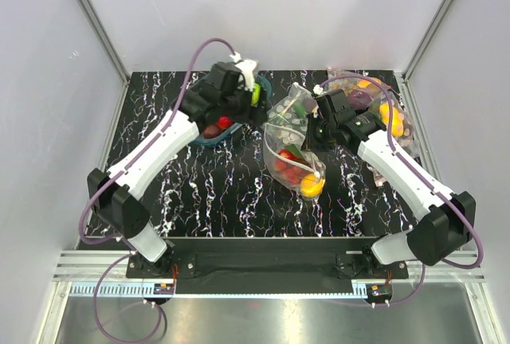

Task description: Open the zip-top bag and remove the fake food

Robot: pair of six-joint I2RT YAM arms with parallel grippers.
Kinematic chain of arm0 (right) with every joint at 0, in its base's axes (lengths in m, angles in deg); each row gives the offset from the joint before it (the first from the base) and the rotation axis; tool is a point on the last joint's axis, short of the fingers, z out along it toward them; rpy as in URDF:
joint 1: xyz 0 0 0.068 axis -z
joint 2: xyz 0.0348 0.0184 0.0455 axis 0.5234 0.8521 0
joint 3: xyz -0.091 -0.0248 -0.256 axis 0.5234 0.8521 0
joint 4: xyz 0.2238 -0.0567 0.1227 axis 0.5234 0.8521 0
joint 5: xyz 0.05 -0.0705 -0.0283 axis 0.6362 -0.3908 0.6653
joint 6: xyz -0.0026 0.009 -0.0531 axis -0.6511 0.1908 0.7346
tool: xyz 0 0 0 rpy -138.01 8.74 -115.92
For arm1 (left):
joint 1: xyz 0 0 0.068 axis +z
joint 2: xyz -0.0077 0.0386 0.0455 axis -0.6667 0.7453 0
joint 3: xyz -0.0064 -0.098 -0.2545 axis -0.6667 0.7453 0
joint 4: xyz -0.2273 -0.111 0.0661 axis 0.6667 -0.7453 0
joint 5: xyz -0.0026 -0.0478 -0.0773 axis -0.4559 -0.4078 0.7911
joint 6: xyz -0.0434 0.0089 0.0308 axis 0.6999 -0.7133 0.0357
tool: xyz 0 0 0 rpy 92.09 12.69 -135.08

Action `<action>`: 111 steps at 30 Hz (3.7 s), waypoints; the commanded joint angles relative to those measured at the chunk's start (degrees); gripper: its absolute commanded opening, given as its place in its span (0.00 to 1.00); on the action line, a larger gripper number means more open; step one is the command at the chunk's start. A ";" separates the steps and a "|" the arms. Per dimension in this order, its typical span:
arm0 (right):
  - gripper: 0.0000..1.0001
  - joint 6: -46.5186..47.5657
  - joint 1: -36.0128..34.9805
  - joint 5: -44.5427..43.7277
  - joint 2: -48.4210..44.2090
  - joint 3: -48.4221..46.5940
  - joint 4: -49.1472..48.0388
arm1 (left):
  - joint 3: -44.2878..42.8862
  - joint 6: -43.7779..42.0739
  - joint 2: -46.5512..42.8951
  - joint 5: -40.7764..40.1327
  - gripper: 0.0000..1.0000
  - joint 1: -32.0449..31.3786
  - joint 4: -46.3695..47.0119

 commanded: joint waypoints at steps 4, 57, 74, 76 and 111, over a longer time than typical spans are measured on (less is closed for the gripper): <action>0.00 -0.49 -0.49 -1.90 -2.61 0.58 0.01 | -0.59 5.75 -4.33 8.31 0.82 -10.08 8.70; 0.00 -4.09 -0.05 -2.87 -8.24 5.59 -0.25 | 12.86 2.59 13.69 2.51 0.75 -19.32 18.12; 0.00 -4.00 2.41 -1.37 -5.51 7.87 -1.13 | 9.18 0.04 22.04 2.51 0.68 -19.32 18.73; 0.00 -4.09 2.76 -1.20 -5.43 8.05 -1.05 | 8.65 -0.22 22.57 2.69 0.60 -19.23 19.00; 0.66 -2.42 16.56 25.24 -19.75 33.36 -28.29 | 18.14 13.48 11.06 25.28 0.00 -8.95 24.89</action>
